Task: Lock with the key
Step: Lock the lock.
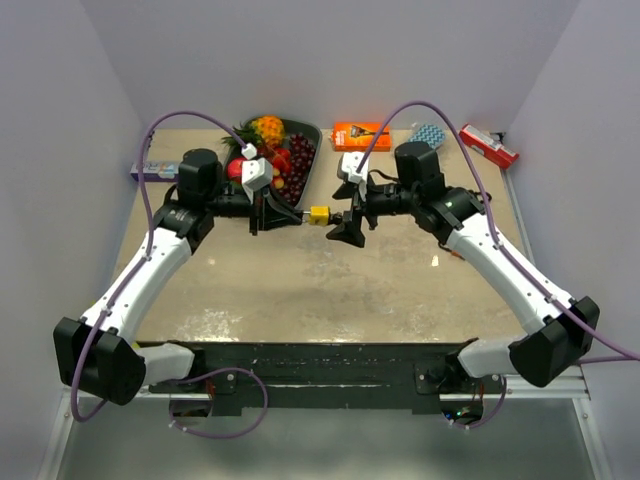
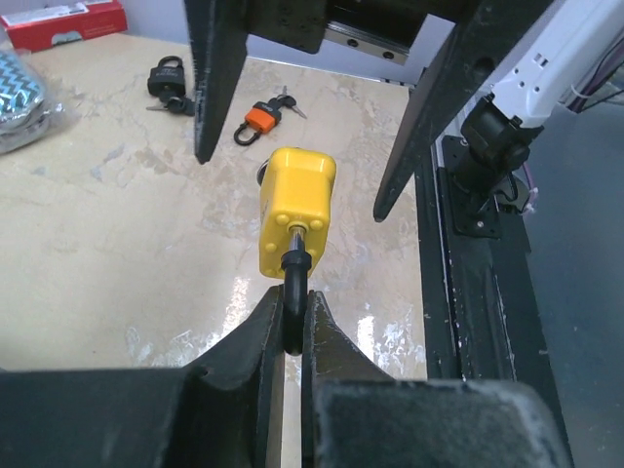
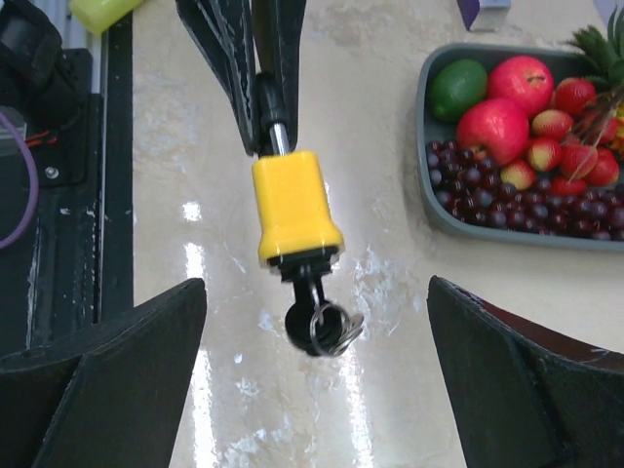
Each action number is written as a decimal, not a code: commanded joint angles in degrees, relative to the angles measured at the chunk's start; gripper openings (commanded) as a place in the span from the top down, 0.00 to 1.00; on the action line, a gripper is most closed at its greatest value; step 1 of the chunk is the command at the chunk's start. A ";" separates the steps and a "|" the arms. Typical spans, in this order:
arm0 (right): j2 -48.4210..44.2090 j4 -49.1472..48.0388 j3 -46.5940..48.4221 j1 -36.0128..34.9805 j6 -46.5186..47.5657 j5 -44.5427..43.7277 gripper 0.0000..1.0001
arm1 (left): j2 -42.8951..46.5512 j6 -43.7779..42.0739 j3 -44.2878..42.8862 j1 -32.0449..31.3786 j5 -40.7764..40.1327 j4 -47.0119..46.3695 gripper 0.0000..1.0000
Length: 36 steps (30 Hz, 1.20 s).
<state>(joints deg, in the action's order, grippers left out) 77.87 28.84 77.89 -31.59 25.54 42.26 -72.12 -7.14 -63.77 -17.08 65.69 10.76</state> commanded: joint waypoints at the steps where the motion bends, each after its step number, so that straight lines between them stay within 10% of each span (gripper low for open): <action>1: -1.84 -6.60 0.16 -1.80 -4.00 3.35 0.04 | 2.42 -6.58 -2.68 -0.76 3.65 -0.74 1.00; 19: -1.14 -3.26 0.07 -4.79 0.65 2.04 0.56 | 3.47 -5.61 -3.29 -1.90 4.01 -1.98 1.00; 23: -0.87 -2.74 0.77 -4.97 0.65 1.34 1.00 | 3.56 -5.43 -3.29 -1.90 2.61 -2.06 0.92; 25: -0.61 -2.30 0.69 -5.06 0.74 0.46 1.00 | 3.04 -11.53 -4.69 -1.90 1.46 3.44 0.61; 36: -0.26 -2.91 0.86 -5.06 1.97 -0.08 1.00 | 4.17 -31.54 -4.44 -1.90 -7.77 21.06 0.60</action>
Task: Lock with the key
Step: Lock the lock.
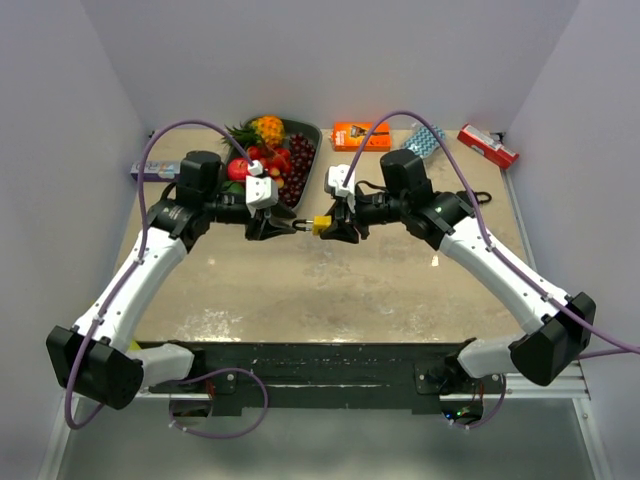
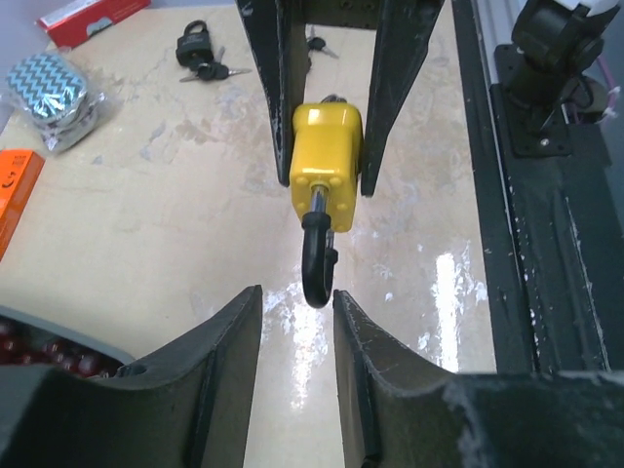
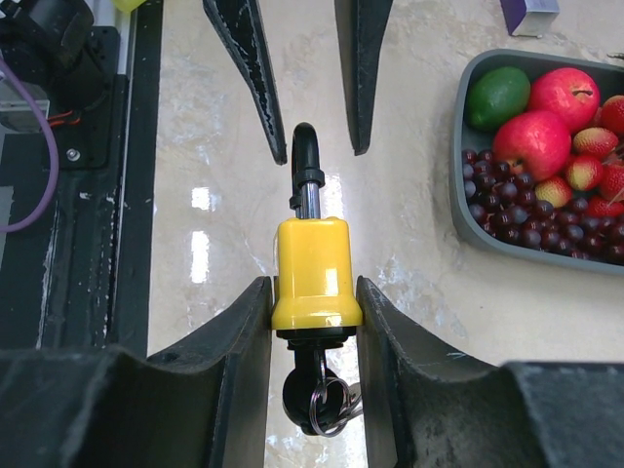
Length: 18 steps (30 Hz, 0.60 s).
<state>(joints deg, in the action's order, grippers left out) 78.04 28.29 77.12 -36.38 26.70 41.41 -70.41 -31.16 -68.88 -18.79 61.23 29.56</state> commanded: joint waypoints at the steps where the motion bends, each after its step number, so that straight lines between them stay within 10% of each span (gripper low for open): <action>1: -0.35 -2.63 1.71 -0.27 0.81 1.04 1.00 | 3.08 -6.47 1.03 -0.20 -3.66 1.47 0.58; 18: -0.17 -2.72 2.24 -0.88 2.13 0.96 1.00 | 3.26 -1.10 2.96 -3.36 -6.12 -3.19 0.64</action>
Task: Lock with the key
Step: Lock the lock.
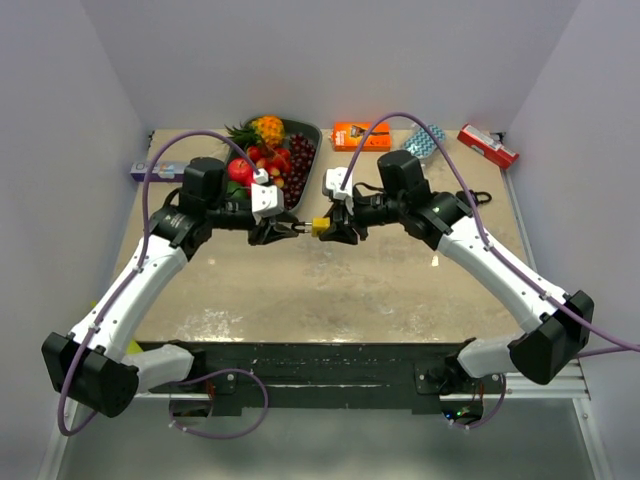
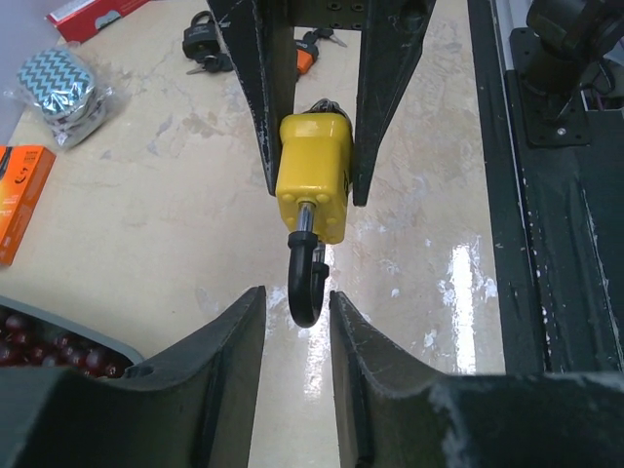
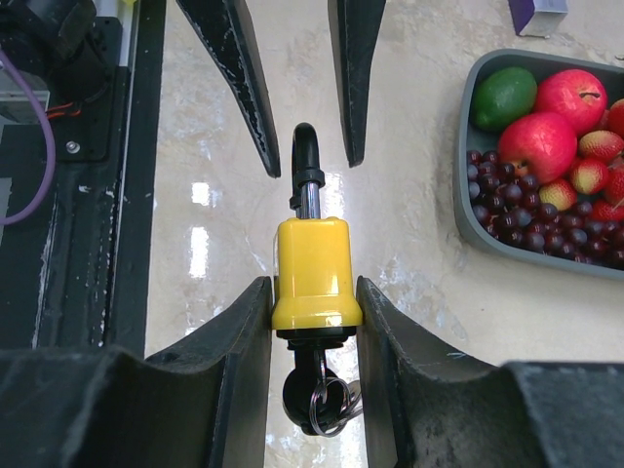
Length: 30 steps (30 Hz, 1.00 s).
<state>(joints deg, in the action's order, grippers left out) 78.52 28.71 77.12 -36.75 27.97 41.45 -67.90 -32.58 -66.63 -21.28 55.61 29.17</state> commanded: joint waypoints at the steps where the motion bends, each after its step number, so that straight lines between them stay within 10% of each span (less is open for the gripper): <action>1: -0.74 -3.13 2.24 -0.51 0.95 1.00 1.00 | 0.84 0.23 0.71 -0.96 -0.77 -2.80 0.65; 9: -0.74 -4.01 1.89 -1.30 1.30 1.44 1.00 | 1.10 0.76 0.27 -1.31 0.81 -3.59 1.00; 30: 1.72 -10.16 2.33 -6.84 1.22 1.44 1.00 | -1.45 13.15 3.96 -8.07 3.54 -19.49 1.00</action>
<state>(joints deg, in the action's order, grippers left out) 78.76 29.41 77.12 -39.44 30.02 36.99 -68.62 -23.00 -63.37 -24.93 53.54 22.57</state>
